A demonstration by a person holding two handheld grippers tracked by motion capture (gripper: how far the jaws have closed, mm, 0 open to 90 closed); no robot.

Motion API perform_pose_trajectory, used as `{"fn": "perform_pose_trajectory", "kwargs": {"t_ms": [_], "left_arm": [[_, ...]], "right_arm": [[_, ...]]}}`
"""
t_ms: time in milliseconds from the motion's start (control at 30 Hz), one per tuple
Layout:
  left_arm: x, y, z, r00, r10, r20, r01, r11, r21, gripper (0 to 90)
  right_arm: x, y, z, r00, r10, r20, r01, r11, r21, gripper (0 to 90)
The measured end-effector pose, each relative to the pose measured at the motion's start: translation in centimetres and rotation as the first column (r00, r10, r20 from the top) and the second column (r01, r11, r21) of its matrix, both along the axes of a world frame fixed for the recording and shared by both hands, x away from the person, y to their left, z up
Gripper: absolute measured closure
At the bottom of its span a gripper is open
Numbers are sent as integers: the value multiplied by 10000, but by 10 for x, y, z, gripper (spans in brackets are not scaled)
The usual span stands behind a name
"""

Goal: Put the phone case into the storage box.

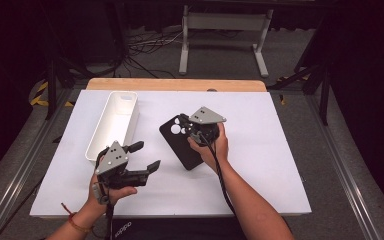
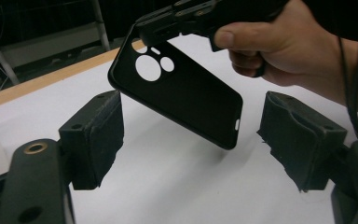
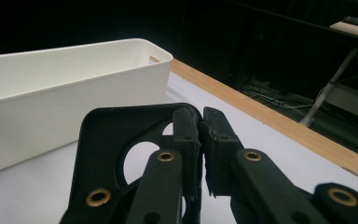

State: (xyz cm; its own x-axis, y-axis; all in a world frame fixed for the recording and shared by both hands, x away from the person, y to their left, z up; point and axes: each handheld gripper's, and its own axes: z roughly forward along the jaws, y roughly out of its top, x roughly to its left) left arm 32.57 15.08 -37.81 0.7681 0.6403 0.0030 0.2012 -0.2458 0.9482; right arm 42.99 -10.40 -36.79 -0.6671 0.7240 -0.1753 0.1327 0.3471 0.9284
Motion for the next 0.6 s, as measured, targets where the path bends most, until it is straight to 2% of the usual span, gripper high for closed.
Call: {"fn": "perform_pose_trajectory", "kwargs": {"t_ms": [67, 300, 500, 600], "left_arm": [[6, -8, 1, 9996, 103, -246, -107, 9998, -161, 239], [17, -19, 1, 9992, 209, -348, -214, 9997, -145, 256], [30, -24, -2, 9955, 364, -879, -399, 9985, -377, 376], [34, -25, -1, 9953, 380, -885, -425, 9979, -487, 427]], "right_arm": [[-4, -1, 2, 9999, 43, 163, -43, 10000, 53, 849], [-18, -4, 5, 9984, 219, 520, -225, 9997, 110, 848], [-29, -6, 7, 9956, 334, 871, -352, 9992, 187, 848], [-33, -9, 6, 9941, 358, 1021, -383, 9990, 225, 848]]}}
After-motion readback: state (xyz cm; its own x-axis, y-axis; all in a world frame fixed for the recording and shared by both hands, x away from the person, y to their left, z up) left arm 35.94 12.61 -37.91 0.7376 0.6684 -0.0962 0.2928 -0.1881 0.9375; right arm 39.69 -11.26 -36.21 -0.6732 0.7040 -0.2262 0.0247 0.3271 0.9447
